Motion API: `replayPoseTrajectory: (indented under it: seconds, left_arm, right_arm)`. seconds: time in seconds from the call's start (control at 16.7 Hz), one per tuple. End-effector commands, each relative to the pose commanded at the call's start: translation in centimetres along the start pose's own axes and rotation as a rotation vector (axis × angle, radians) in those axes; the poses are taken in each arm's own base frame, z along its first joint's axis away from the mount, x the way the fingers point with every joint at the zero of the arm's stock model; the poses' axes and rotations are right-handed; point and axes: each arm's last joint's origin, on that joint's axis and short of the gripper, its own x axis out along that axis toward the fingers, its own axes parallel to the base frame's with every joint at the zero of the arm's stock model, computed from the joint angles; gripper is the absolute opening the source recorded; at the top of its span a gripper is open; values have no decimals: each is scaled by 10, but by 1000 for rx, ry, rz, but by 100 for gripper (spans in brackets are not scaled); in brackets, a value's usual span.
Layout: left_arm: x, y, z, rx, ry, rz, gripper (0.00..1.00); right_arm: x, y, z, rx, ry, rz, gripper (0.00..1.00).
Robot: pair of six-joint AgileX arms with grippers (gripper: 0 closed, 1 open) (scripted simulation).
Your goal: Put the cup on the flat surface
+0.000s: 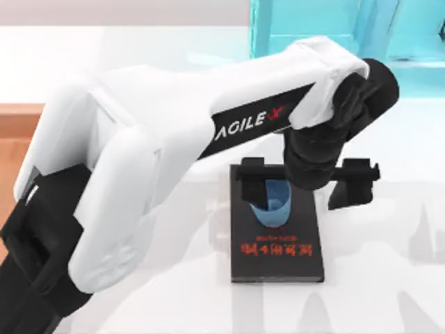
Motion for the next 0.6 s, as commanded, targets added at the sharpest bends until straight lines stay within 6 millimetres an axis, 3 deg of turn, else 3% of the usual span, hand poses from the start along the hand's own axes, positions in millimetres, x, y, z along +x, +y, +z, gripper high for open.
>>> replayPoseTrajectory:
  seconds: [0.6]
  left_arm:
    - [0,0,0,0,0,0,2]
  right_arm:
    - [0,0,0,0,0,0,100]
